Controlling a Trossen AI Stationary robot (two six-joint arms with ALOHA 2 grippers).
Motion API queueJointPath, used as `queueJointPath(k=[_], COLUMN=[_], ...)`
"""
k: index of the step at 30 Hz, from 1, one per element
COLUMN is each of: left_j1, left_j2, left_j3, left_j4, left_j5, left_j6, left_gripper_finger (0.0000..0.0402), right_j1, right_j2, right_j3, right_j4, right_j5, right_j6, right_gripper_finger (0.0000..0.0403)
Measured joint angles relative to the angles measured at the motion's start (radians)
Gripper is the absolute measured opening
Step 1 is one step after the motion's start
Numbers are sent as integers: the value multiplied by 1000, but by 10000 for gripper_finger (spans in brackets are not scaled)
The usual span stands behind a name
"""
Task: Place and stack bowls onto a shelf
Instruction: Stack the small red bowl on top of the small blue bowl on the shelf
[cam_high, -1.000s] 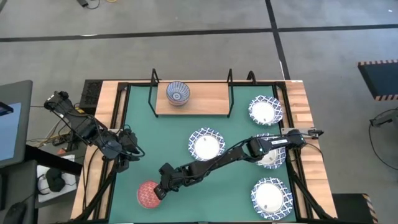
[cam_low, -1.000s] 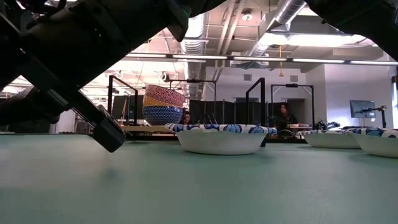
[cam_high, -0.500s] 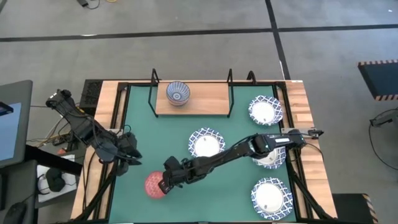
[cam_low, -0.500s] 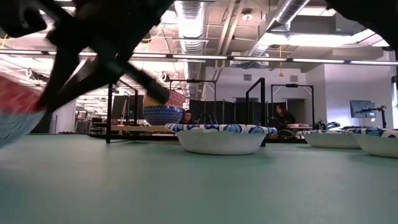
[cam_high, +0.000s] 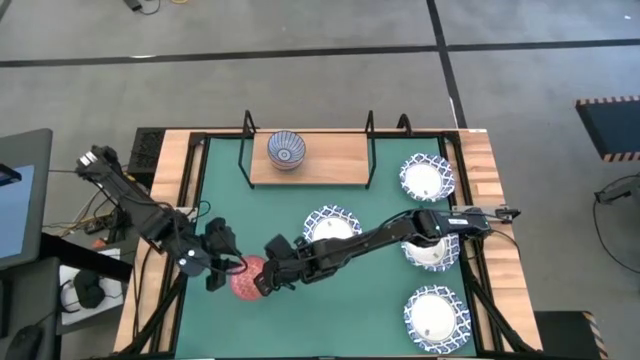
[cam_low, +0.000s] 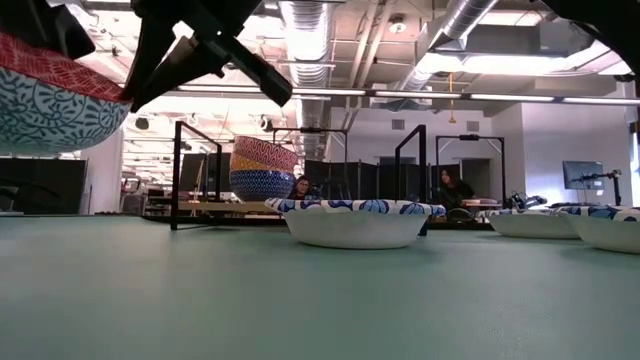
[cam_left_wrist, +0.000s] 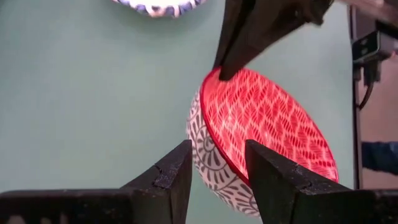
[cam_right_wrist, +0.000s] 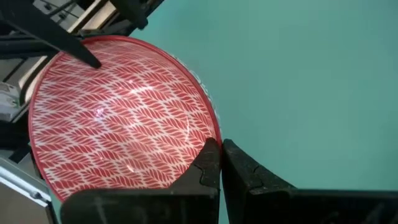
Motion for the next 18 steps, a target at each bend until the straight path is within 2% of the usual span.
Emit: queueJointPath(k=[9,18], left_j1=[29,78], left_j2=[90,317], left_j3=[0,0], left_j4=[-4,-6], left_j5=[37,18], left_j6=[-18,-20], left_gripper_finger=[127,77], right_j1=[7,6], right_j2=[0,1], right_j3=[0,2], right_j4=[-4,-15], right_j5=[1,-12], right_j6=[1,-19], right_gripper_finger=[21,15])
